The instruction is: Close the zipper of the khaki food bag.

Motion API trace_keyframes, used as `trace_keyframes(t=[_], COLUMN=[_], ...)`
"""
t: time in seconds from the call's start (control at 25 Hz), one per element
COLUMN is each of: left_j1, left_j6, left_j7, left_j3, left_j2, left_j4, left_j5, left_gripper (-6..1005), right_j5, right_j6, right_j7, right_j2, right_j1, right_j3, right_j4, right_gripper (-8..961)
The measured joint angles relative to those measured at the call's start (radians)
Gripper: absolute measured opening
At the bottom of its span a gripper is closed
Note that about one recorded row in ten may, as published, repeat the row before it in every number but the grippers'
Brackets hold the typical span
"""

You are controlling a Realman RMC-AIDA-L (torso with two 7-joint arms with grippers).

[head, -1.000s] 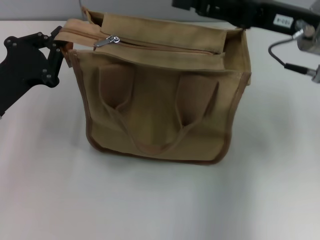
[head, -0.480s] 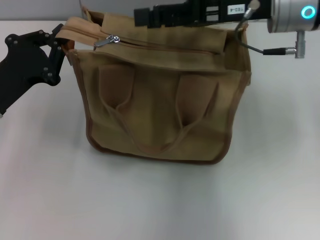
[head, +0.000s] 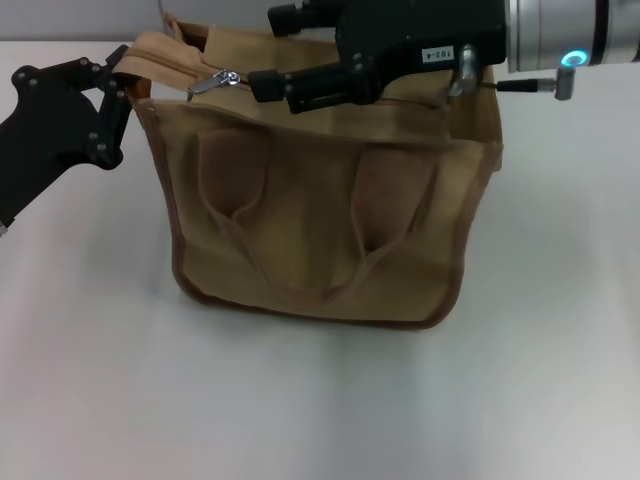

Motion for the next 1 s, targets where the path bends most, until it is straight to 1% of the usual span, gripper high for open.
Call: trace_keyframes(t=[0.2, 0.36, 0.48, 0.64, 1.0], left_j1=[0.002, 0.001, 0.000, 0.002, 0.004], left_j6=[0.001, 0.001, 0.001, 0.002, 0.004], left_j7=[-0.004, 0.002, 0.003, 0.001, -0.005], left_j3=[0.000, -0.001, -0.003, -0.004, -0.002], left_j2=[0.000, 0.000, 0.002, 0.002, 0.002], left_j4=[-0.001, -0.012, -0.013, -0.013, -0.013], left_j5=[0.000, -0.002, -0.011, -0.020, -0.023], left_gripper=[19, 19, 19, 19, 20], right_j5=[0.122, 0.219, 0.260, 0.303, 0.485], right_j6=[0.094, 0.141, 0.171, 0.209, 0.280], right_j7=[-0.290, -0.504, -0.638, -0.790, -1.114], right_j2=[0.003, 0.005, 0.006, 0.008, 0.008], right_j1=[-0.043, -0.080, -0.096, -0.112, -0.164], right_j3=[-0.078, -0.149, -0.192, -0.238, -0.387], right_j4=[0.011, 0.012, 0.012, 0.012, 0.020], right_gripper=[814, 813, 813, 813, 814])
